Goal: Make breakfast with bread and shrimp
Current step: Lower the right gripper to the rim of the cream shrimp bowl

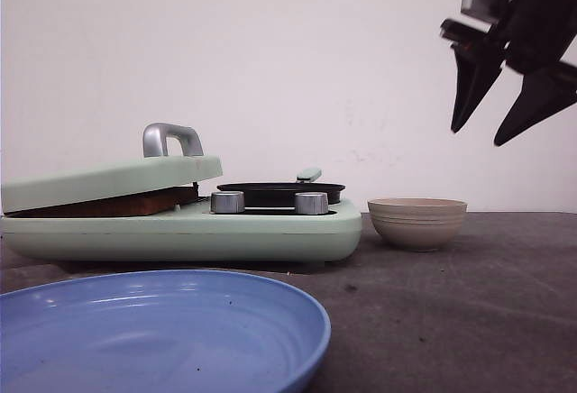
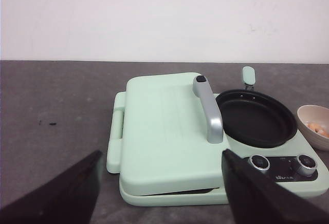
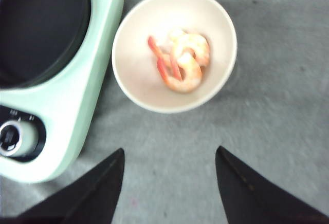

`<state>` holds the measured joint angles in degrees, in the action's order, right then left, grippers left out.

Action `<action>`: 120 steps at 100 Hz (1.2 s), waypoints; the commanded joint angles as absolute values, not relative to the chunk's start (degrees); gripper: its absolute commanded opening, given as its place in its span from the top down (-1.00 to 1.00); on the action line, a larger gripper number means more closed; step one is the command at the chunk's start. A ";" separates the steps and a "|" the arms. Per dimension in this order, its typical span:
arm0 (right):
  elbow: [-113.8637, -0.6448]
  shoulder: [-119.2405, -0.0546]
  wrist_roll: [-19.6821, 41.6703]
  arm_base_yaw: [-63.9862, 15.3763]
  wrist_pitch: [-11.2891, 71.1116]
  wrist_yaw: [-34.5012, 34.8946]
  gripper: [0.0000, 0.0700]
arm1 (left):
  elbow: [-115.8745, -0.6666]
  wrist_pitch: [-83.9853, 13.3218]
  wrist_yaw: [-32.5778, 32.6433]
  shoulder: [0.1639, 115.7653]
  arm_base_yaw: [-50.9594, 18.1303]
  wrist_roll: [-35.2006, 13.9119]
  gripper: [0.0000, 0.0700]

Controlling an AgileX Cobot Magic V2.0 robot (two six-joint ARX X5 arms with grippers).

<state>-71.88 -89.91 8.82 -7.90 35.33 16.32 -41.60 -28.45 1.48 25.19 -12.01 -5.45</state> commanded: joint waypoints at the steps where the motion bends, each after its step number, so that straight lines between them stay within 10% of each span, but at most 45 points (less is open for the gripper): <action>1: -74.00 -92.75 8.99 -7.75 34.11 16.45 0.03 | -41.91 -27.86 1.72 25.36 -12.01 -4.97 -0.16; 120: -84.88 -114.50 8.40 -5.10 29.63 13.52 0.03 | -41.91 -27.42 1.72 25.39 -12.01 -4.91 -0.16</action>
<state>-83.77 -112.36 8.78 -5.13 30.52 13.47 -41.60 -28.03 1.48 25.19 -12.01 -5.45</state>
